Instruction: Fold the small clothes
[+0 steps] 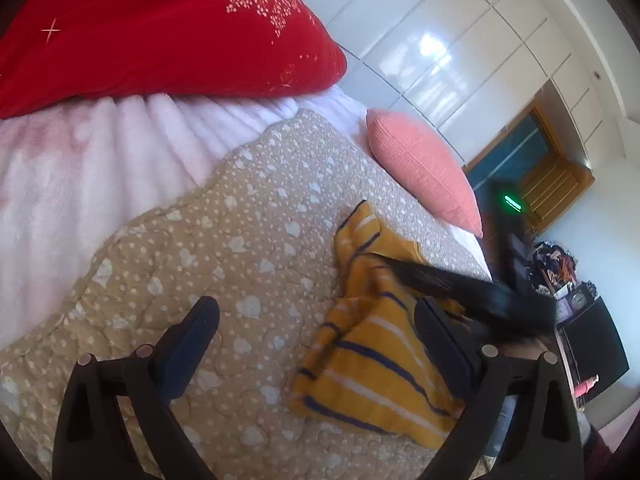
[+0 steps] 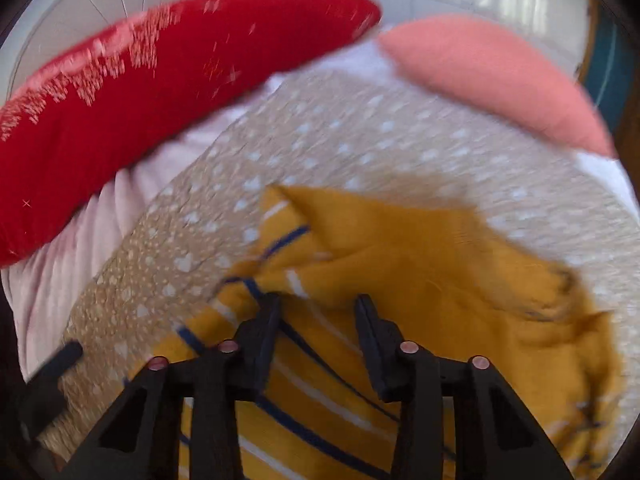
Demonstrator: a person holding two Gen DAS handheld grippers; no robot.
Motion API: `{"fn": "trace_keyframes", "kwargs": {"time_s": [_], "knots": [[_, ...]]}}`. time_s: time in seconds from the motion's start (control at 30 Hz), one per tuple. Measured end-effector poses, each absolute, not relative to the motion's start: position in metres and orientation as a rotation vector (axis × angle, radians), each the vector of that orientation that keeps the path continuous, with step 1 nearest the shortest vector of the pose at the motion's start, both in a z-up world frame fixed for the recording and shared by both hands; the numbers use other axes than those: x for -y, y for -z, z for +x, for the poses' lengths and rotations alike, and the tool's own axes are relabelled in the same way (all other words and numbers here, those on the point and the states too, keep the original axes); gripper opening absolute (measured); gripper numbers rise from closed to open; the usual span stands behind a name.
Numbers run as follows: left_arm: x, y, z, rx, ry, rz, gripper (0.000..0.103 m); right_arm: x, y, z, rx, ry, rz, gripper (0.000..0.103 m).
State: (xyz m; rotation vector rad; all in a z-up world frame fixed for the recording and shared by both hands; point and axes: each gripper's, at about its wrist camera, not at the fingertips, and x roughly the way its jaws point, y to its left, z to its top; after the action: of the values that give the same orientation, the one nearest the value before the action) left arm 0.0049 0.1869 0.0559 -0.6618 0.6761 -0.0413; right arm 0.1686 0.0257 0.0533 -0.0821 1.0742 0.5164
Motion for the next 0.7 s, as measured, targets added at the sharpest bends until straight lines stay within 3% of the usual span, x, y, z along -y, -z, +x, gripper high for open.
{"fn": "trace_keyframes", "kwargs": {"time_s": [0.03,0.13,0.27,0.43,0.7], "knots": [[-0.185,-0.056,0.006,-0.679,0.038,-0.651,0.098,-0.034,-0.049,0.173,-1.077,-0.54,-0.039,0.036],[-0.18,-0.06,0.003,-0.676,0.042,-0.626,0.098,-0.043,-0.059,0.169,-1.058,-0.582,-0.026,0.052],[-0.175,-0.062,0.003,-0.668,0.042,-0.6,0.098,-0.006,-0.098,0.138,-0.956,-0.608,-0.028,0.052],[-0.172,-0.06,-0.001,-0.678,0.058,-0.619,0.098,0.111,-0.142,0.088,-0.85,-0.367,-0.099,0.056],[-0.113,-0.064,-0.001,-0.701,0.106,-0.416,0.098,0.24,-0.11,0.0,-0.899,-0.118,-0.035,0.058]]}}
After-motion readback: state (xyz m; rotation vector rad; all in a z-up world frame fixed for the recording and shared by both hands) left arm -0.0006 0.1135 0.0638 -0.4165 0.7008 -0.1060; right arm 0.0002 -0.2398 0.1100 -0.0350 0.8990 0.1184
